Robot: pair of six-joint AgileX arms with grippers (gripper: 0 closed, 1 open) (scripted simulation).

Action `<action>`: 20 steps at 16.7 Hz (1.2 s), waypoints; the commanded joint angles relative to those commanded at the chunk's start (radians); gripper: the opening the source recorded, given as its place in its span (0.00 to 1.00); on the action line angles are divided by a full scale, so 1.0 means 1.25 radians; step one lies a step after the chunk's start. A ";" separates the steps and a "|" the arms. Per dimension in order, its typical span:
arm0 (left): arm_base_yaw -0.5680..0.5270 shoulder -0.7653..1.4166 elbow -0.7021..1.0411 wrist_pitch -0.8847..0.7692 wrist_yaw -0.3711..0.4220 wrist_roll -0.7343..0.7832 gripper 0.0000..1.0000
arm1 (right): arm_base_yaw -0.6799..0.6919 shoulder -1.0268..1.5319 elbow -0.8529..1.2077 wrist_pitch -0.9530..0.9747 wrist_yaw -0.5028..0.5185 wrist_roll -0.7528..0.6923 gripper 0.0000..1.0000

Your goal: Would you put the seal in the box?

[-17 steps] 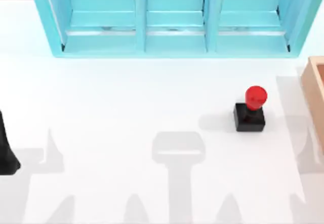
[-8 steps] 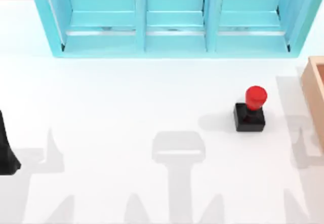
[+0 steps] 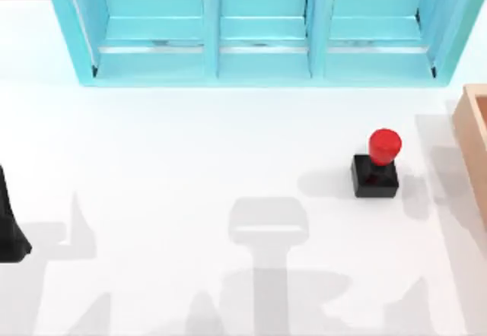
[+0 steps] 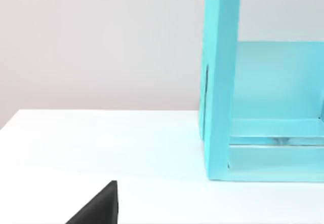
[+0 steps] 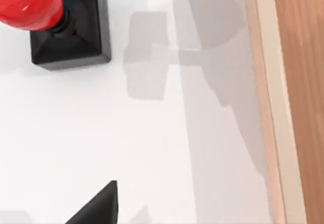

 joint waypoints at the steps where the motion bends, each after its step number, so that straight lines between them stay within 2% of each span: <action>1: 0.000 0.000 0.000 0.000 0.000 0.000 1.00 | 0.014 0.085 0.067 -0.061 0.004 0.015 1.00; 7: 0.000 0.000 0.000 0.000 0.000 0.000 1.00 | 0.091 0.540 0.477 -0.356 0.017 0.070 1.00; 12: 0.000 0.000 0.000 0.000 0.000 0.000 1.00 | 0.136 0.775 0.771 -0.454 0.005 0.064 1.00; 16: 0.000 0.000 0.000 0.000 0.000 0.000 1.00 | 0.155 0.844 0.888 -0.466 -0.009 0.056 1.00; 20: 0.000 0.000 0.000 0.000 0.000 0.000 1.00 | 0.157 0.848 0.896 -0.466 -0.010 0.055 1.00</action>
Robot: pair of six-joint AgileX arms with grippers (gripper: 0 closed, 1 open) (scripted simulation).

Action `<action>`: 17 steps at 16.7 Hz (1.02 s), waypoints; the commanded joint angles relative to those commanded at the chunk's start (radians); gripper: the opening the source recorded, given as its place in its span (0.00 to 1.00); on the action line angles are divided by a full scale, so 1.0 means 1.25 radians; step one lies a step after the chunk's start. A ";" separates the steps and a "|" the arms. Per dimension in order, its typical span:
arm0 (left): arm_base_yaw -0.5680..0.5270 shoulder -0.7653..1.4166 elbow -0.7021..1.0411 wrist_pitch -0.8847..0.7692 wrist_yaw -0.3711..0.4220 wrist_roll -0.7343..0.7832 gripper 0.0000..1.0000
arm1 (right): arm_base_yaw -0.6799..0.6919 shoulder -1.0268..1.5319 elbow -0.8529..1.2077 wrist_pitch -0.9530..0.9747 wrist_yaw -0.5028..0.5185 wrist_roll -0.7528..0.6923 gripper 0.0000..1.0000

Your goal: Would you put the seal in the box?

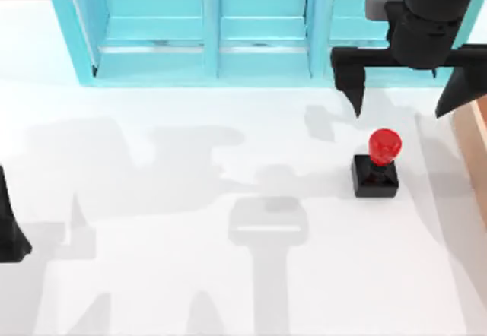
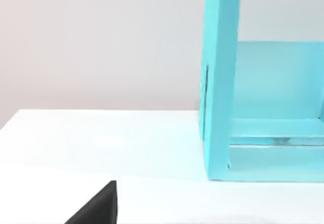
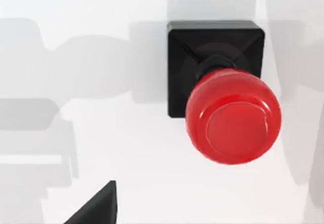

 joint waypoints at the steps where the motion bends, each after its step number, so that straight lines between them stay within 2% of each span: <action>1: 0.000 0.000 0.000 0.000 0.000 0.000 1.00 | 0.000 0.000 0.000 0.000 0.000 0.000 1.00; 5: 0.000 0.000 0.000 0.000 0.000 0.000 1.00 | -0.002 0.001 -0.033 0.032 0.000 -0.002 1.00; 12: 0.000 0.000 0.000 0.000 0.000 0.000 1.00 | 0.002 0.029 -0.246 0.279 0.000 0.002 1.00; 17: 0.000 0.000 0.000 0.000 0.000 0.000 1.00 | 0.002 0.033 -0.267 0.301 0.000 0.003 1.00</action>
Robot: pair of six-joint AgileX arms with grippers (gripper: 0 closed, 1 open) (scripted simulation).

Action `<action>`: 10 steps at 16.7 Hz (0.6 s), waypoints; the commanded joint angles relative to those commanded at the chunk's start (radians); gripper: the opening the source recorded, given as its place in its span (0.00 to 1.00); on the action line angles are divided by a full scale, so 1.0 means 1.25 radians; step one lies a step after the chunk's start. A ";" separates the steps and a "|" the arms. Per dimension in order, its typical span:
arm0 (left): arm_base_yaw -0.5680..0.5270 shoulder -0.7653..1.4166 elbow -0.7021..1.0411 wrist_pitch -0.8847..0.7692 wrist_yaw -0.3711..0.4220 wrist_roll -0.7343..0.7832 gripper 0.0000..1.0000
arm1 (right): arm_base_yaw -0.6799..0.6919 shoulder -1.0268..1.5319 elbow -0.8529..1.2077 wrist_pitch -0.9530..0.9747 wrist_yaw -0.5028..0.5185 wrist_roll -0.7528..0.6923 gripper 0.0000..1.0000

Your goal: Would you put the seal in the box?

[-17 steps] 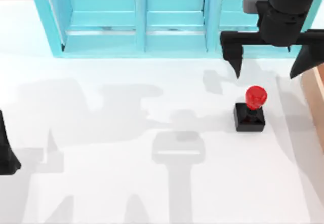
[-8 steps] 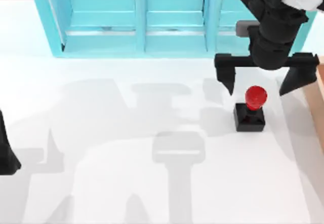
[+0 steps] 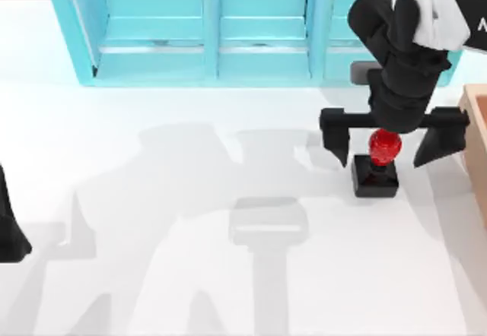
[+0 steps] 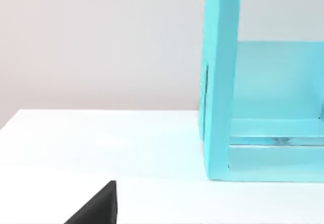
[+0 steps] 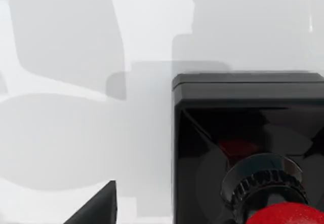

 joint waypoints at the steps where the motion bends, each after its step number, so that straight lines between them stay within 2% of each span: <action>1: 0.000 0.000 0.000 0.000 0.000 0.000 1.00 | 0.000 0.000 0.000 0.000 0.000 0.000 0.92; 10: 0.000 0.000 0.000 0.000 0.000 0.000 1.00 | 0.000 0.000 0.000 0.000 0.000 0.000 0.25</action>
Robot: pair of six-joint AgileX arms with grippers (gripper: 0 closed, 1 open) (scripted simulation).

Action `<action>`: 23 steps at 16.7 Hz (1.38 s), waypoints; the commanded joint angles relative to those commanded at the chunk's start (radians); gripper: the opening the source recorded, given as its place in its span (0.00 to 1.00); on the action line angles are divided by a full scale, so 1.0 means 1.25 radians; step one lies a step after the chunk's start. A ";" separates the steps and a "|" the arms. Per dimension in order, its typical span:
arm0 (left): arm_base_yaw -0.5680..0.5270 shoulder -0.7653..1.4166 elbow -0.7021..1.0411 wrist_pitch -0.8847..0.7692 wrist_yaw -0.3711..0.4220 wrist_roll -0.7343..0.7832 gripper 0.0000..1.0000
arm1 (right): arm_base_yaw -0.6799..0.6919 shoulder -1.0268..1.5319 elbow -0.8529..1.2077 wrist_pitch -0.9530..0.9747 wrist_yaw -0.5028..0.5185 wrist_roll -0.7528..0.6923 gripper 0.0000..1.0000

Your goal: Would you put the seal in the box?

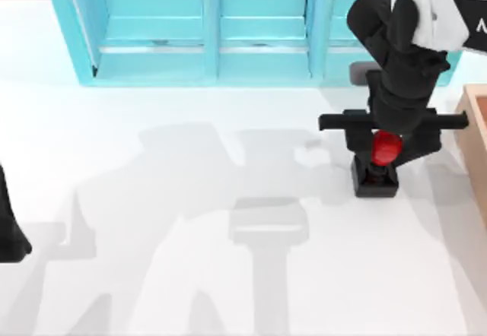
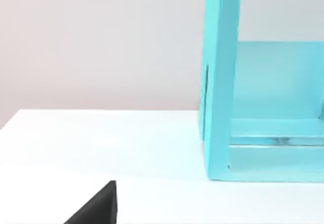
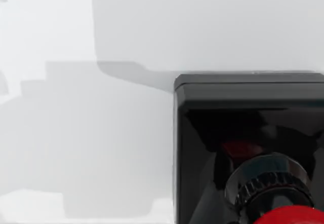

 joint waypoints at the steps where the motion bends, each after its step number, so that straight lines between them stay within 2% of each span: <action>1: 0.000 0.000 0.000 0.000 0.000 0.000 1.00 | 0.000 0.000 0.000 0.000 0.000 0.000 0.17; 3: 0.000 0.000 0.000 0.000 0.000 0.000 1.00 | 0.000 0.000 0.000 0.000 0.000 0.000 0.02; 4: 0.000 0.000 0.000 0.000 0.000 0.000 1.00 | 0.000 0.000 0.000 0.000 0.000 0.000 0.00; 14: 0.000 0.000 0.000 0.000 0.000 0.000 1.00 | -0.001 -0.002 0.012 -0.013 0.000 0.000 0.00; 23: 0.000 0.000 0.000 0.000 0.000 0.000 1.00 | -0.004 -0.033 0.260 -0.293 0.000 -0.002 0.00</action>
